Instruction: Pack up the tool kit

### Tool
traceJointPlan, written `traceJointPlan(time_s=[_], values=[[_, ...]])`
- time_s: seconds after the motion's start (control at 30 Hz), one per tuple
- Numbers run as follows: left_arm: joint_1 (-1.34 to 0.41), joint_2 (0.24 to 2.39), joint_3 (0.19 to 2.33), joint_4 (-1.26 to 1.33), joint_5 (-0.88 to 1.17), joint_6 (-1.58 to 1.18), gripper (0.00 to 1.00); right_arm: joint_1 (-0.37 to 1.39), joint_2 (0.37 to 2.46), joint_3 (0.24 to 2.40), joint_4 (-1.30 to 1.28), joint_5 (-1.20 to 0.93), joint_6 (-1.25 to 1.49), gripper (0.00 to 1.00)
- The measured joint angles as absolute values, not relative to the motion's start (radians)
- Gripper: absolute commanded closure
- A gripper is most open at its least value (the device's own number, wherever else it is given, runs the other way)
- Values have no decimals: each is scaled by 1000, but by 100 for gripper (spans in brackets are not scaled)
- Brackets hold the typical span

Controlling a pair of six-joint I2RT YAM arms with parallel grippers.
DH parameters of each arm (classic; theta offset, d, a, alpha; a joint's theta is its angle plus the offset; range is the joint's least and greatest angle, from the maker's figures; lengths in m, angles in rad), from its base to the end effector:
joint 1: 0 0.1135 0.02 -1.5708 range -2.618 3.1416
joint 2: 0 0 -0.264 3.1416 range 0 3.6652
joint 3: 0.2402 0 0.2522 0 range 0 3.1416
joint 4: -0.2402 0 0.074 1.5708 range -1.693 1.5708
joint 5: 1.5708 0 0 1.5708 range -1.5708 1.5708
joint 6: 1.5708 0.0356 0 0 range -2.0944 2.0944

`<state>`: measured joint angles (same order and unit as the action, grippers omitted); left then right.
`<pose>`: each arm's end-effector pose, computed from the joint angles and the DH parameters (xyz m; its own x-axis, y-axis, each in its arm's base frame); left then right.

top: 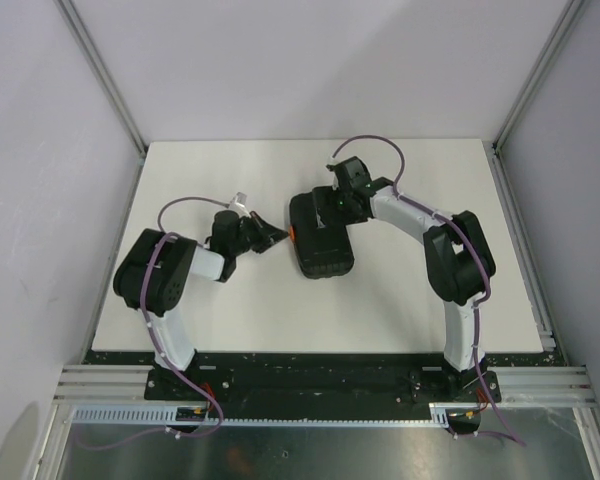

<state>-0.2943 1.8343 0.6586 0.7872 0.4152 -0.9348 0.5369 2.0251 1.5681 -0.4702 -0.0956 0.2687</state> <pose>0.3184 -0.1115 0.1250 -0.7163 -0.5521 -0.4268 0.0782 0.5442 -0.8353 0.3831 0.2320 0.2089 -0.8110 -0.1752 -0.5583 -0.3558 0.9051 0.2329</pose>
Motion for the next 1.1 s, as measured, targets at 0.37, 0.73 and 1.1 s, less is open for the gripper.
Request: traceJointPlan(time_s=[0.37, 0.73, 1.1], values=[[-327, 1870, 665, 794, 414, -938, 100, 526, 2028, 1569, -474, -93, 266, 9], [-330, 1872, 668, 795, 403, -938, 86, 518, 2044, 1581, -491, -118, 251, 9], [-339, 1864, 688, 756, 370, -939, 84, 517, 2044, 1578, -487, -118, 251, 11]])
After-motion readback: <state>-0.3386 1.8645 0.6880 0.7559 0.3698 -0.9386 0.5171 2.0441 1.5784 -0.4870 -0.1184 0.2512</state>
